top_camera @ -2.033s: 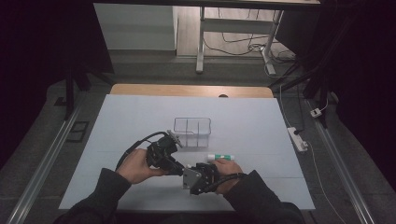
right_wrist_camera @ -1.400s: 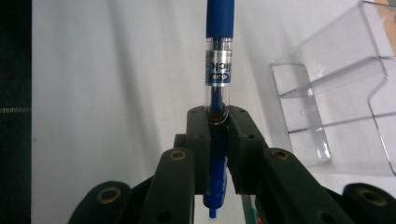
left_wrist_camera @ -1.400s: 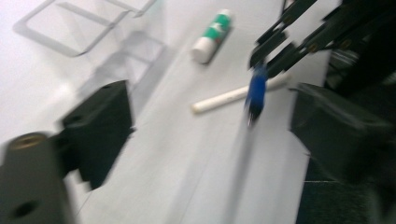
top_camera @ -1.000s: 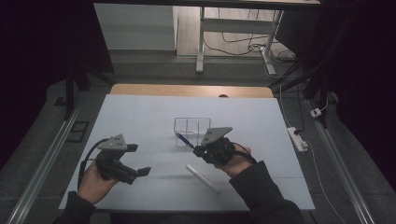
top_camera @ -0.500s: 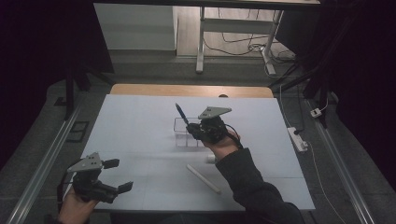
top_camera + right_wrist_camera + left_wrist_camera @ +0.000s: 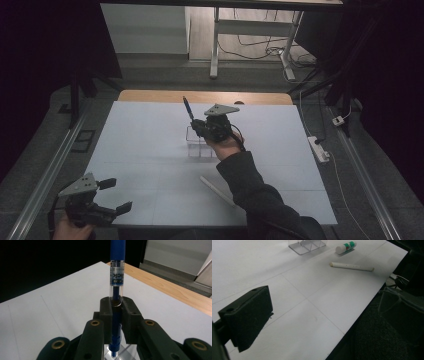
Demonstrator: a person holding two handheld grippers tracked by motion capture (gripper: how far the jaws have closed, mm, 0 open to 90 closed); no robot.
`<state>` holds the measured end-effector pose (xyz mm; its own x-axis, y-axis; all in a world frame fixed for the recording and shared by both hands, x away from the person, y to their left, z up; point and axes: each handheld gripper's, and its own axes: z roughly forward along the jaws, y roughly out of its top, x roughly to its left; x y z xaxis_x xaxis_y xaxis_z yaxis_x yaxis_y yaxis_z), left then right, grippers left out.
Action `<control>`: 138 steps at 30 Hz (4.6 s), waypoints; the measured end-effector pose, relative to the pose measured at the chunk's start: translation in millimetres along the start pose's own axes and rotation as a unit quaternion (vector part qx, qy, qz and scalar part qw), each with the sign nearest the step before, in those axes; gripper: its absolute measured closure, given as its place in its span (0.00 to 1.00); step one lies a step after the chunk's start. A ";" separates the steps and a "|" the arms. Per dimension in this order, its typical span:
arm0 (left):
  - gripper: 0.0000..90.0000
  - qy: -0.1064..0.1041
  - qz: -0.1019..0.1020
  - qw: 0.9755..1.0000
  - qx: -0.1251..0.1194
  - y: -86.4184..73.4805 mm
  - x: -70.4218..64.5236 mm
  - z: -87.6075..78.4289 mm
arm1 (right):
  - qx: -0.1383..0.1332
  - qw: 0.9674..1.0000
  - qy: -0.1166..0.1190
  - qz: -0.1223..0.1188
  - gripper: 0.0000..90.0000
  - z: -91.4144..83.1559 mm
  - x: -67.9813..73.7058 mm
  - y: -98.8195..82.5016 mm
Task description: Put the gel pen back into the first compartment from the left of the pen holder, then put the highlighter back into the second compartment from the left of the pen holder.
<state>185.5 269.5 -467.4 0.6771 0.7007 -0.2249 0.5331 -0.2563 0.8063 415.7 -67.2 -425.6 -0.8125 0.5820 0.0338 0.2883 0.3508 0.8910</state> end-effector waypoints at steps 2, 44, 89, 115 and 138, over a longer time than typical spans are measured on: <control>0.00 0.000 0.001 1.000 0.001 0.0 0.0 0.3 | -0.004 1.000 0.002 0.005 0.88 5.7 -0.4 -0.1; 0.00 0.036 -0.040 0.998 0.018 -10.2 2.7 -7.2 | 0.079 0.996 0.022 -0.030 0.14 -11.2 12.0 -12.6; 0.00 0.054 -0.031 0.997 0.041 -10.6 0.6 -5.7 | 0.238 0.968 0.049 -0.068 0.00 -53.5 60.8 -85.8; 0.00 0.055 -0.008 0.997 0.060 -9.0 -4.2 -1.6 | 0.325 0.944 0.019 -0.059 0.87 -11.7 57.5 -100.3; 0.00 0.055 -0.008 0.997 0.058 -9.2 -3.6 -2.1 | 0.198 0.979 0.038 -0.034 0.87 -45.4 51.5 -63.1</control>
<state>177.1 270.7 -472.9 0.6124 0.7718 -0.1709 0.6025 -0.3158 0.7330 332.7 -92.7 -459.5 -0.8678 0.4962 0.0278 0.3938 0.6523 0.6477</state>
